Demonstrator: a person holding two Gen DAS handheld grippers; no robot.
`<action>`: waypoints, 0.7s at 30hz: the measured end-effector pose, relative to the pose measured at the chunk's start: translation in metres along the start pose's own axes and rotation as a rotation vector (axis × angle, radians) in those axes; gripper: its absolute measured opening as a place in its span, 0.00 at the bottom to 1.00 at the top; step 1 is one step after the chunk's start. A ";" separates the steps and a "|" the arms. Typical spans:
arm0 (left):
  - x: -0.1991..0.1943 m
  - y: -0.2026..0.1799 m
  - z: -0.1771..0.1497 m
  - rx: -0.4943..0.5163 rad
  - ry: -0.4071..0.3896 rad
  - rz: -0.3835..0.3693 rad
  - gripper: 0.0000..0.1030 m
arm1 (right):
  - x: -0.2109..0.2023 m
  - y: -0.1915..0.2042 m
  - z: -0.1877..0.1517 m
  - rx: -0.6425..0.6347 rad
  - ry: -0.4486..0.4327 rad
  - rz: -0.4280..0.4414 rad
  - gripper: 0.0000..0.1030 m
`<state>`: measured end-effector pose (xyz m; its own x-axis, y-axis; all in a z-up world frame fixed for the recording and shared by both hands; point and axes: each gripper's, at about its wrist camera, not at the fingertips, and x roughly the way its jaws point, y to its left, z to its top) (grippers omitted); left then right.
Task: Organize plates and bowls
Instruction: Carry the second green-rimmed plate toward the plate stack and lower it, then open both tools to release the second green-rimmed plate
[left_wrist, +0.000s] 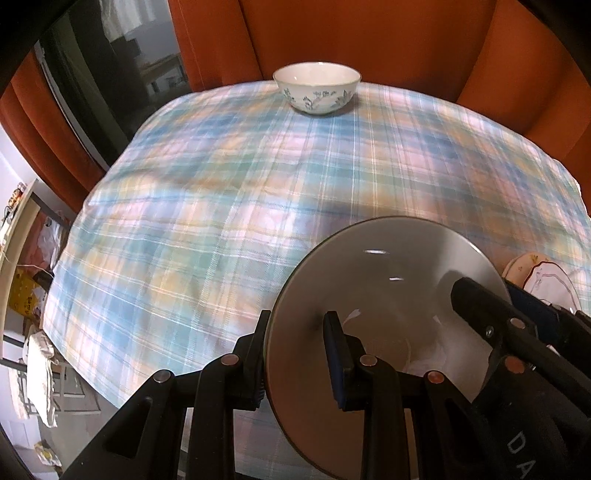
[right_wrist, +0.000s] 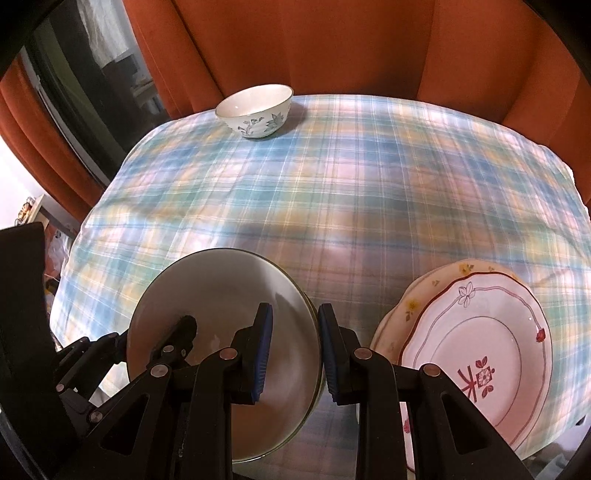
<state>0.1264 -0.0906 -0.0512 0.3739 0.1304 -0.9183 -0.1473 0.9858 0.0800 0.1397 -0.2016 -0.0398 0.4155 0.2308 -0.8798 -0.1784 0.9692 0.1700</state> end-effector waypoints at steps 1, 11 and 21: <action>0.002 -0.001 -0.001 0.003 0.001 0.001 0.24 | 0.000 0.000 0.000 -0.004 -0.002 -0.004 0.28; 0.002 0.000 -0.002 -0.001 -0.005 -0.031 0.34 | 0.008 -0.001 -0.002 -0.037 -0.017 -0.008 0.28; -0.013 0.005 -0.002 0.055 -0.067 -0.117 0.84 | 0.001 0.004 -0.003 -0.008 -0.016 -0.010 0.70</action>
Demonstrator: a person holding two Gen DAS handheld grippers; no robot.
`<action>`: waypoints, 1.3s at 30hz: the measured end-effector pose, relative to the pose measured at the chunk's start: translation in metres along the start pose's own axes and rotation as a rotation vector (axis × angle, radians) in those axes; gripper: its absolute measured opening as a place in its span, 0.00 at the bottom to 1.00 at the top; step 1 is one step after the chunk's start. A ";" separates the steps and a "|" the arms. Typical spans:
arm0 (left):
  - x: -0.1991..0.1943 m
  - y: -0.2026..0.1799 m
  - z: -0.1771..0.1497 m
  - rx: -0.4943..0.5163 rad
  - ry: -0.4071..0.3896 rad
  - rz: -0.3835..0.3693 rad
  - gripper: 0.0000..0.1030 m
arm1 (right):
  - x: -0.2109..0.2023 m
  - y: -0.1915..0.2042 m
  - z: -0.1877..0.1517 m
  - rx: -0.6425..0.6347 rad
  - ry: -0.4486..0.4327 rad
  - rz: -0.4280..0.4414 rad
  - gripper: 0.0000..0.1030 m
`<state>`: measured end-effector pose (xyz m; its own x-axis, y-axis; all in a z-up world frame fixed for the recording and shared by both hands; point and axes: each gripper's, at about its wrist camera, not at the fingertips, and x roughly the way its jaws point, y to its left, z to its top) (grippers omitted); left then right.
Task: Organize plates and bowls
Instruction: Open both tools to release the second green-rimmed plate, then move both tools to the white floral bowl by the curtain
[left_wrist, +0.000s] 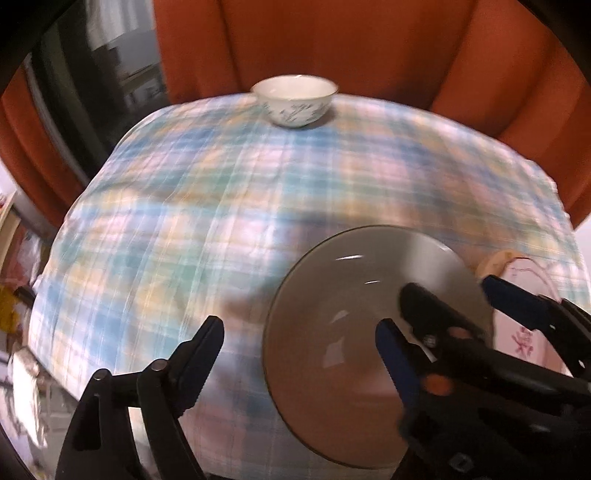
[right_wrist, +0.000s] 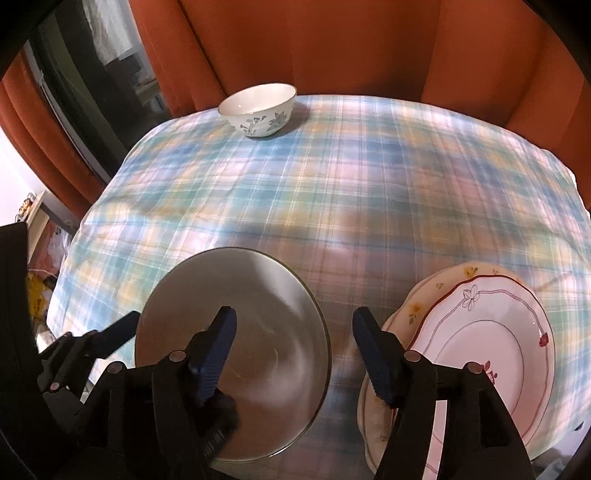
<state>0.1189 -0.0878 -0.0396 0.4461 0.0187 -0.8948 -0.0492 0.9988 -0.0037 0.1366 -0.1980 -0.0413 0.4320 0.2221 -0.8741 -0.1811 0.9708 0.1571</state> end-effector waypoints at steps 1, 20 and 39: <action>-0.002 0.000 0.001 0.010 0.000 -0.005 0.84 | -0.001 0.001 0.000 0.005 -0.001 -0.005 0.71; -0.035 0.044 0.044 0.085 -0.087 -0.097 0.86 | -0.034 0.048 0.031 0.071 -0.089 -0.075 0.75; -0.057 0.090 0.135 0.137 -0.200 -0.103 0.86 | -0.059 0.105 0.121 0.063 -0.207 -0.150 0.80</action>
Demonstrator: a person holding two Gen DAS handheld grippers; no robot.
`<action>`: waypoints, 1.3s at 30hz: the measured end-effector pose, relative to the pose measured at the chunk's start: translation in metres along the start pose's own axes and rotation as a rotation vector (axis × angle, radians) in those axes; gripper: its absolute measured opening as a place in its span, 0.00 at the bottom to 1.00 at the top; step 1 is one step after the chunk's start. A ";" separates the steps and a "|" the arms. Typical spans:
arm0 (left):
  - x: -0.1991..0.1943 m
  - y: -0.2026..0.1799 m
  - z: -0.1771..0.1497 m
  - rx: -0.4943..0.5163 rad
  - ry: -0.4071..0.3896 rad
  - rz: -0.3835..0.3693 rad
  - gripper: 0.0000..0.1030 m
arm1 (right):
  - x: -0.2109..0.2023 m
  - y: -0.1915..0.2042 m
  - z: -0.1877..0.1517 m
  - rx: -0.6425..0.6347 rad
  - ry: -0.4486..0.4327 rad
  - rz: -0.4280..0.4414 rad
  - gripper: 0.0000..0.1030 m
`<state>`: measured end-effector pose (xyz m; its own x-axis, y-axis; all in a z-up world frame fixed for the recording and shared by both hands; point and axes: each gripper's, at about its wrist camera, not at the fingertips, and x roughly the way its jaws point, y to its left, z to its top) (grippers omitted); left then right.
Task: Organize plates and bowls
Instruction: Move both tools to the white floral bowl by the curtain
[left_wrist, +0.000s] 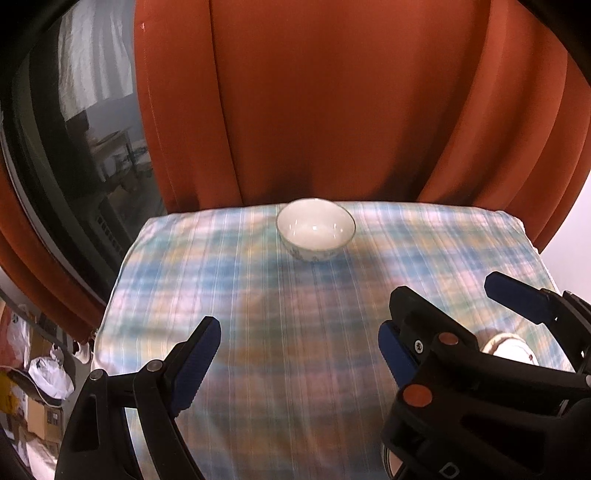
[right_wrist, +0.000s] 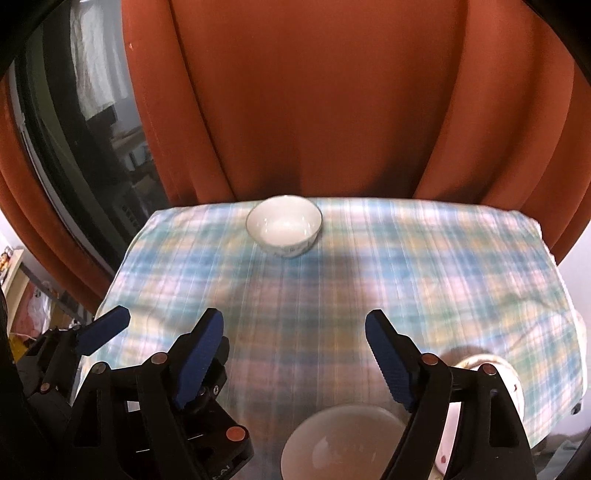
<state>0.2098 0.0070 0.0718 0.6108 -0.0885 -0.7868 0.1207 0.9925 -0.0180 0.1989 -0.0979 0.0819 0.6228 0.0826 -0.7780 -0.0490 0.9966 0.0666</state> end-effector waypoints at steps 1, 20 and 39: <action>0.003 0.001 0.003 -0.003 0.001 0.000 0.86 | 0.002 0.001 0.004 -0.001 0.000 -0.005 0.80; 0.108 0.003 0.082 -0.097 0.018 0.186 0.85 | 0.114 -0.013 0.092 0.004 0.010 0.048 0.81; 0.233 0.004 0.098 -0.055 0.112 0.183 0.69 | 0.250 -0.034 0.111 0.047 0.129 0.014 0.80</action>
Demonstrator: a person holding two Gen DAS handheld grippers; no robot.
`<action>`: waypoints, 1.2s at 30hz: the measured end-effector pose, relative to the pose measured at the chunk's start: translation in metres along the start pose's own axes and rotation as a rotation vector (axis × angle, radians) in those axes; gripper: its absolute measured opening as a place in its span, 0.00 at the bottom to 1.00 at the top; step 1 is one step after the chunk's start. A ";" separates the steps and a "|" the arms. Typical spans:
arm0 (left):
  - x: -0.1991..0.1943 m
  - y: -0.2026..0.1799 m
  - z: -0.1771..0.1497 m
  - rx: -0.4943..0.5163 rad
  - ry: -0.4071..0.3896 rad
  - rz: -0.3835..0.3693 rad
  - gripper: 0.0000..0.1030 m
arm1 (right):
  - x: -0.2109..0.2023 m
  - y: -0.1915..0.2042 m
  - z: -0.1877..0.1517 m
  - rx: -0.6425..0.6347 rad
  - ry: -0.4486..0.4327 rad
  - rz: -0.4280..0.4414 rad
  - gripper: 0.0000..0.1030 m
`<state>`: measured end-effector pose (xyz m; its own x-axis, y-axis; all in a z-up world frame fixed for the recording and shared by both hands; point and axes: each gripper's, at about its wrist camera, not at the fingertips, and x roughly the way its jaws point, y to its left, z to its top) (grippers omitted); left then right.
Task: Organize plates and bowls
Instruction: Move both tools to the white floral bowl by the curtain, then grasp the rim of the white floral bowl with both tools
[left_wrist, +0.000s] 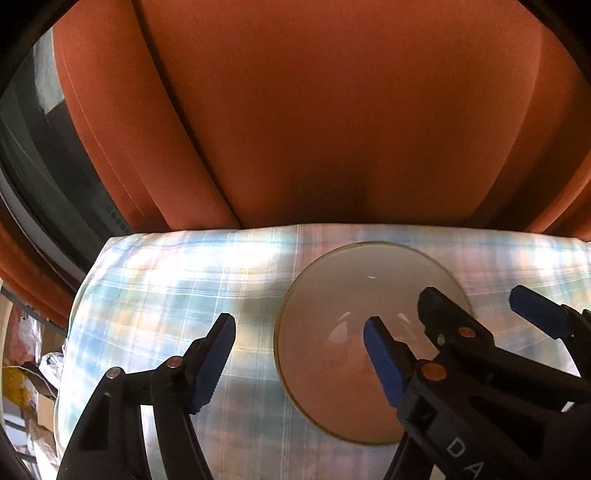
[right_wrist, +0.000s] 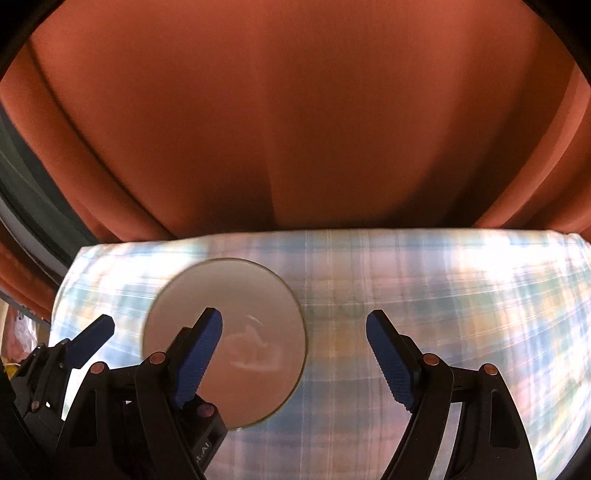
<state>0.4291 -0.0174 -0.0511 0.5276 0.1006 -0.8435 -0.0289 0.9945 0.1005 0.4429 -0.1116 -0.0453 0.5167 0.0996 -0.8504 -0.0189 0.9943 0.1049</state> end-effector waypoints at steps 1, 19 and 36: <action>0.004 0.001 0.000 -0.004 0.001 0.003 0.68 | 0.004 0.000 0.000 0.002 0.002 0.000 0.80; 0.023 -0.003 -0.003 -0.009 0.057 0.002 0.27 | 0.031 0.001 -0.007 -0.014 0.038 0.048 0.21; -0.035 0.013 -0.020 -0.012 0.031 -0.021 0.27 | -0.007 0.006 -0.014 -0.025 0.035 0.018 0.21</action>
<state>0.3927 -0.0077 -0.0310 0.5018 0.0808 -0.8612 -0.0283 0.9966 0.0770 0.4268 -0.1056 -0.0459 0.4860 0.1179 -0.8660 -0.0492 0.9930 0.1076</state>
